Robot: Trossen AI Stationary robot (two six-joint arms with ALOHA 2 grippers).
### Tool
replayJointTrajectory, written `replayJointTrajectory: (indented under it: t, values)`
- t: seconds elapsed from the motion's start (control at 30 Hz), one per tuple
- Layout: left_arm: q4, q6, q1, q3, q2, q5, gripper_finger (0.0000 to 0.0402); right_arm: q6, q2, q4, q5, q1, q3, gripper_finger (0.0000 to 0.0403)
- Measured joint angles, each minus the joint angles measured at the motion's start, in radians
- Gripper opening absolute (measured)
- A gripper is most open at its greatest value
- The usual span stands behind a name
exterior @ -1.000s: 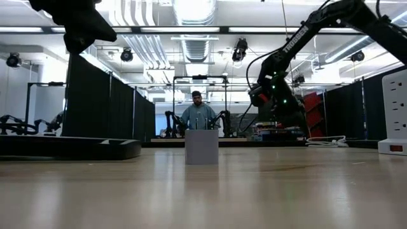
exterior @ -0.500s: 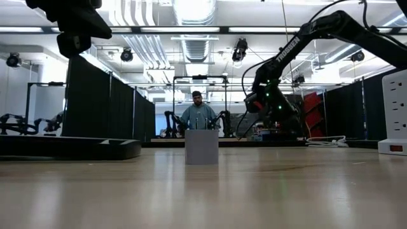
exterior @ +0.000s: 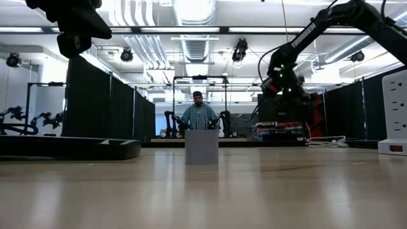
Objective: Insert USB
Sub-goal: Insert the white charger cable into the white charger adapter
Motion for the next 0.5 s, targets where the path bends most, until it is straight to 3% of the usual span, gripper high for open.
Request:
replayJointTrajectory:
  t: [0.27,0.5]
  values:
    - [-0.002,0.008,-0.018,0.000,0.000,0.000,0.0022,-0.036,-0.175,-0.005,0.059,-0.003,-0.168,0.0000]
    - [-0.016,0.022,-0.022,0.000,0.000,0.010,0.0022,-0.006,-0.269,0.099,0.080,0.035,-0.312,0.0000]
